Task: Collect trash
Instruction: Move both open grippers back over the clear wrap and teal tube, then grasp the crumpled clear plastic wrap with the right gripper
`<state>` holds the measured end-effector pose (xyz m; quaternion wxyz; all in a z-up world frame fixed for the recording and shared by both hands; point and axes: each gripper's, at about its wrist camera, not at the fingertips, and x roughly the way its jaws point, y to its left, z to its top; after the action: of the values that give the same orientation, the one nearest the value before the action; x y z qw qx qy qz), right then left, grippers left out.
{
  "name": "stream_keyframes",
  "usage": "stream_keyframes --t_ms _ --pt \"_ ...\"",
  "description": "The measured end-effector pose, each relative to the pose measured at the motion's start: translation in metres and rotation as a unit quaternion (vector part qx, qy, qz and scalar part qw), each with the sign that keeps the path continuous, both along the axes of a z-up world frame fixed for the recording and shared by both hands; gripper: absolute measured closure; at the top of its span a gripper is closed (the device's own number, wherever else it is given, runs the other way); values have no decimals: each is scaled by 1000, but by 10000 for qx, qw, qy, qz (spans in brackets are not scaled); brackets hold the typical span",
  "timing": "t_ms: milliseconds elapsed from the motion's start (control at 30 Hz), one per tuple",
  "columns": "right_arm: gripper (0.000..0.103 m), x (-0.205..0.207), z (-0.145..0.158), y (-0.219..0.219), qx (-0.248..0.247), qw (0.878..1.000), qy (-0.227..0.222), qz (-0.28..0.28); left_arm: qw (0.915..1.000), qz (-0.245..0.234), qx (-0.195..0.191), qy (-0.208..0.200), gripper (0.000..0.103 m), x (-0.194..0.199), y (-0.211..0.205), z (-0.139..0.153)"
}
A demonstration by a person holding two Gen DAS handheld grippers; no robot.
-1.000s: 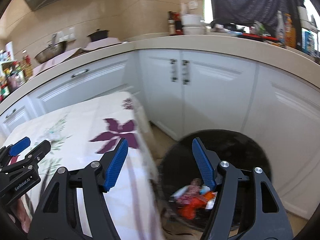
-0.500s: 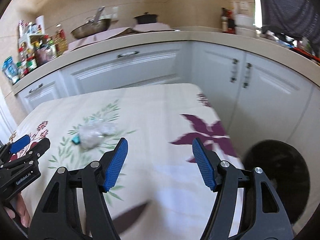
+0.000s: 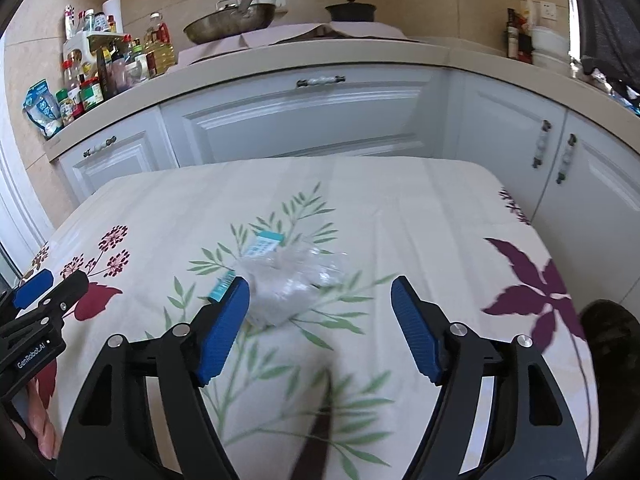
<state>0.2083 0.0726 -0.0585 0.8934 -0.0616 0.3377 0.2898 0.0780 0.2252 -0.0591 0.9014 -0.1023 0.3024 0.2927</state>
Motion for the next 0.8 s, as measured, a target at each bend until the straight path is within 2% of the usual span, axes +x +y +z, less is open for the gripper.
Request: stream_keyframes --t_ms 400,567,633,700,767,800 --pt "26 18 -13 31 -429 9984 369 -3 9996 118 -237 108 26 -4 27 -5" --pt "26 26 -18 33 -413 9974 595 27 9996 39 -250 130 26 -2 25 -5" --pt "32 26 -19 34 -380 9969 674 141 9996 -10 -270 129 26 -1 23 -5" --pt "59 27 -22 36 -426 9960 757 226 9995 -59 -273 137 26 1 21 -6" --pt "73 27 -25 37 -428 9950 849 320 9994 -111 -290 138 26 3 18 -6" --pt "73 26 -23 35 -389 9953 823 319 9994 -142 -293 134 26 5 16 -6"
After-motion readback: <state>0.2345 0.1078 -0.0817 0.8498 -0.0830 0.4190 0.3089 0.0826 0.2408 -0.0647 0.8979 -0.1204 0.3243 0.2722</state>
